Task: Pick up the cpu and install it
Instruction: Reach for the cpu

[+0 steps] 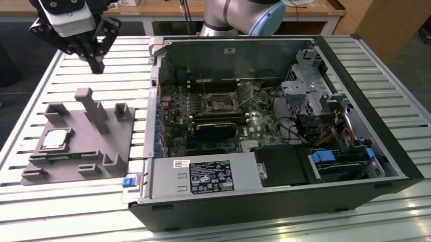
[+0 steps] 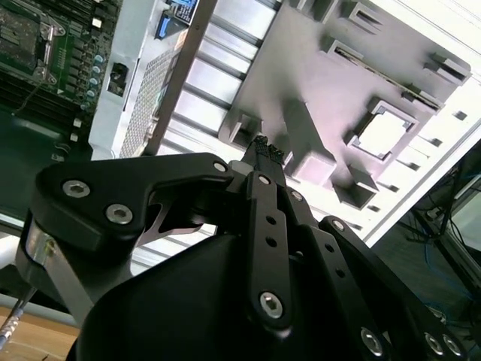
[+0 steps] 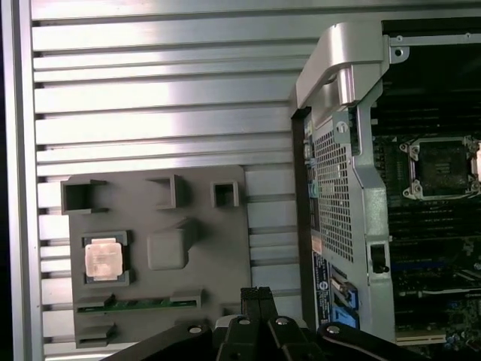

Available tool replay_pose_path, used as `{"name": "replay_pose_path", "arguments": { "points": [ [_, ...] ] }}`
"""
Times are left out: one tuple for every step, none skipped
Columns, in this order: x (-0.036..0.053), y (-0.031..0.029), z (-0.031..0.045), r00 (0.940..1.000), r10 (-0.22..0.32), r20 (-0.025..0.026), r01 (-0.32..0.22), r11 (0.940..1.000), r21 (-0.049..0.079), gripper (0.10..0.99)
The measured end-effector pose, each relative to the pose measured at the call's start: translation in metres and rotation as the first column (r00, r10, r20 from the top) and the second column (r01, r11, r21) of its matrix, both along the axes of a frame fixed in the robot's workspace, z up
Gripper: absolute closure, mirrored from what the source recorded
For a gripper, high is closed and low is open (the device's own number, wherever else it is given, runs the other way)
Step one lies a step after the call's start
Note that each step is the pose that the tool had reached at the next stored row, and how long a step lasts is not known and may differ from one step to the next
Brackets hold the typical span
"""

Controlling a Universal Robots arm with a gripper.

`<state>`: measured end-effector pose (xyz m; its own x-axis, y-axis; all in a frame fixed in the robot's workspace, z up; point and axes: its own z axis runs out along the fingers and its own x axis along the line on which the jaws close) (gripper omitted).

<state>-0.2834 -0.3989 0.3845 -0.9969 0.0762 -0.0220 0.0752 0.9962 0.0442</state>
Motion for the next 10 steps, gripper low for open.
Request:
{"name": "replay_pose_path", "arguments": {
  "points": [
    [-0.0011,0.0000,0.0000,1.0000,0.000,0.0000,0.000,1.0000,0.000,0.980],
    [-0.0023,0.0000,-0.0001,1.0000,0.000,-0.0001,0.000,1.0000,0.000,0.980],
    [-0.0034,0.0000,-0.0001,1.0000,0.000,-0.0001,0.000,1.0000,0.000,0.980],
    [-0.0046,0.0000,-0.0002,1.0000,0.000,-0.0002,0.000,1.0000,0.000,0.980],
    [-0.0057,0.0000,-0.0002,1.0000,0.000,-0.0002,0.000,1.0000,0.000,0.980],
    [-0.0068,0.0000,-0.0003,1.0000,0.000,-0.0002,0.000,1.0000,0.000,0.980],
    [-0.0080,0.0000,-0.0004,1.0000,0.000,-0.0002,0.000,1.0000,0.000,0.980],
    [-0.0092,0.0000,-0.0004,1.0000,0.000,-0.0002,0.000,1.0000,0.000,0.980],
    [-0.0103,0.0000,-0.0005,1.0000,0.000,-0.0002,0.000,1.0000,0.000,0.980],
    [-0.0113,0.0000,-0.0006,1.0000,0.000,-0.0003,0.000,1.0000,0.000,0.980]
  ]
}}
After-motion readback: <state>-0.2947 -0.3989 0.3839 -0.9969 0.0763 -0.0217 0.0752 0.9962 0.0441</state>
